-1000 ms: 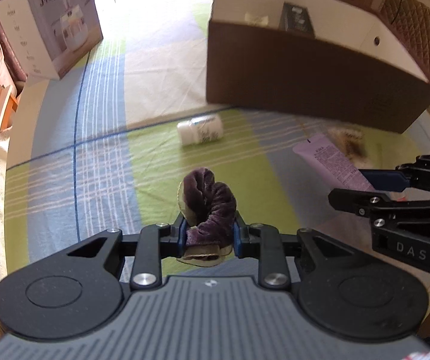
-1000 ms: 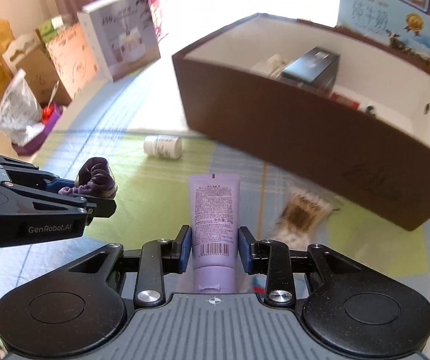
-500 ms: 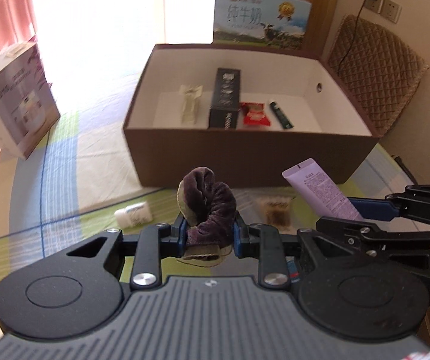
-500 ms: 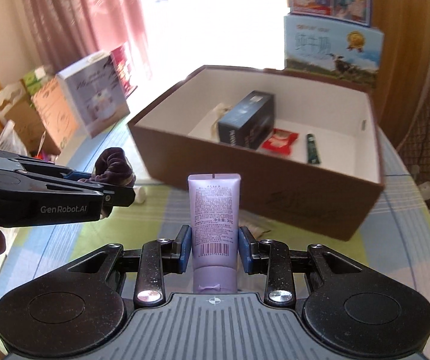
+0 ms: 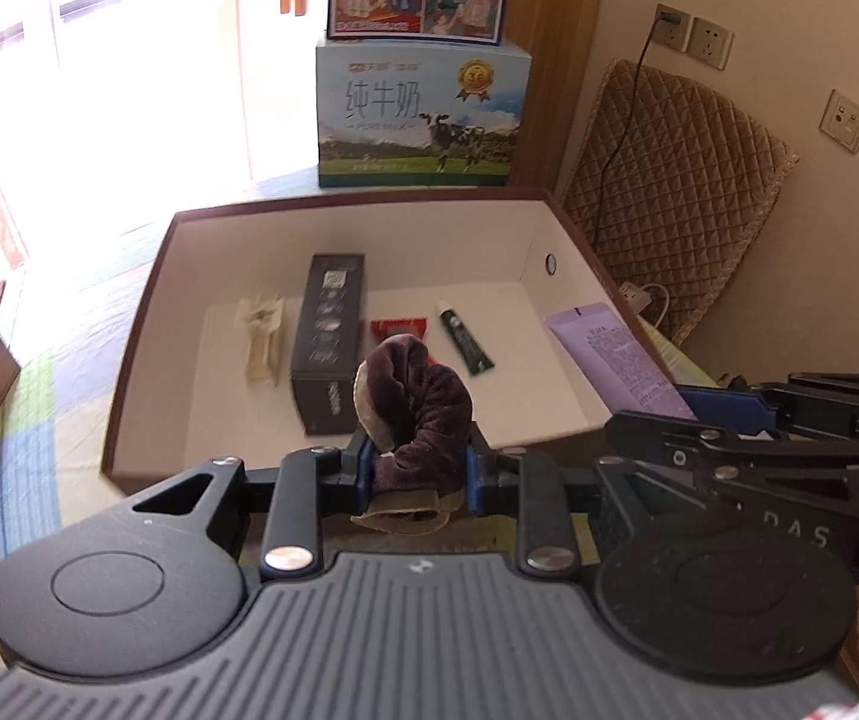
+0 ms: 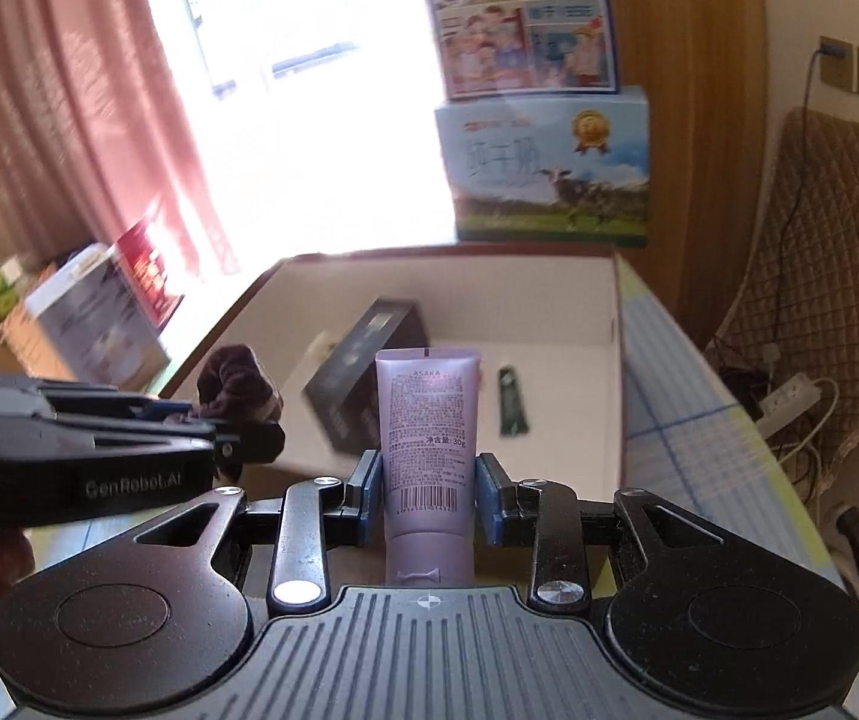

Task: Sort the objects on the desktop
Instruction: 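Carry the dark scrunchie and lavender tube with both grippers into the brown box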

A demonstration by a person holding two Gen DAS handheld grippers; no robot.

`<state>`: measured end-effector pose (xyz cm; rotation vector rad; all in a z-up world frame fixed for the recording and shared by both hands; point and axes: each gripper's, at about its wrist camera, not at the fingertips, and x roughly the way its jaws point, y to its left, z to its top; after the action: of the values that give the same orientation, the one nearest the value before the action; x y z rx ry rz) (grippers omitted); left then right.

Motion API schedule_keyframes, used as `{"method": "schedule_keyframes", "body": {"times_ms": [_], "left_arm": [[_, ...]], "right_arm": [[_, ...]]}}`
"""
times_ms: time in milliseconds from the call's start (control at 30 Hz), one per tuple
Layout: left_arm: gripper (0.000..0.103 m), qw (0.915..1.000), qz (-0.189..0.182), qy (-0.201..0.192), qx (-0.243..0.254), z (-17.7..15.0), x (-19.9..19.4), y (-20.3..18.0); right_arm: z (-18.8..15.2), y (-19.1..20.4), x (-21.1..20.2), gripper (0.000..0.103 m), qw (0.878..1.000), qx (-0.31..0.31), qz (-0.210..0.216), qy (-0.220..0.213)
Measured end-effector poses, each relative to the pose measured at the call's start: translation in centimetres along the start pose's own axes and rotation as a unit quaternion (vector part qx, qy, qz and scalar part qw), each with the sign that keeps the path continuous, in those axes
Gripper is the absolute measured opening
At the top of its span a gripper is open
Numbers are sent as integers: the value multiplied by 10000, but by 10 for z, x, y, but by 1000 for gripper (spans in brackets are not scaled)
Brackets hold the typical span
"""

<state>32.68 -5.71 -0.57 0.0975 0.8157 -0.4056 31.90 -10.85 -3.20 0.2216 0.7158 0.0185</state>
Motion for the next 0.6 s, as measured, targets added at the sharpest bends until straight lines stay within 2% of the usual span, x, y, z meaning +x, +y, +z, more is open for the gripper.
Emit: {"method": "schedule_keyframes", "body": {"times_ms": [233,600], "left_arm": [[24,9998,-119,121,86,38,46,-1],[24,9971,-202,639,361,74,135,5]], "right_arm": [[29,-24,44,30,9995,93,-253,154],[59,-42,120,30,9963,-277,-535,610]]}}
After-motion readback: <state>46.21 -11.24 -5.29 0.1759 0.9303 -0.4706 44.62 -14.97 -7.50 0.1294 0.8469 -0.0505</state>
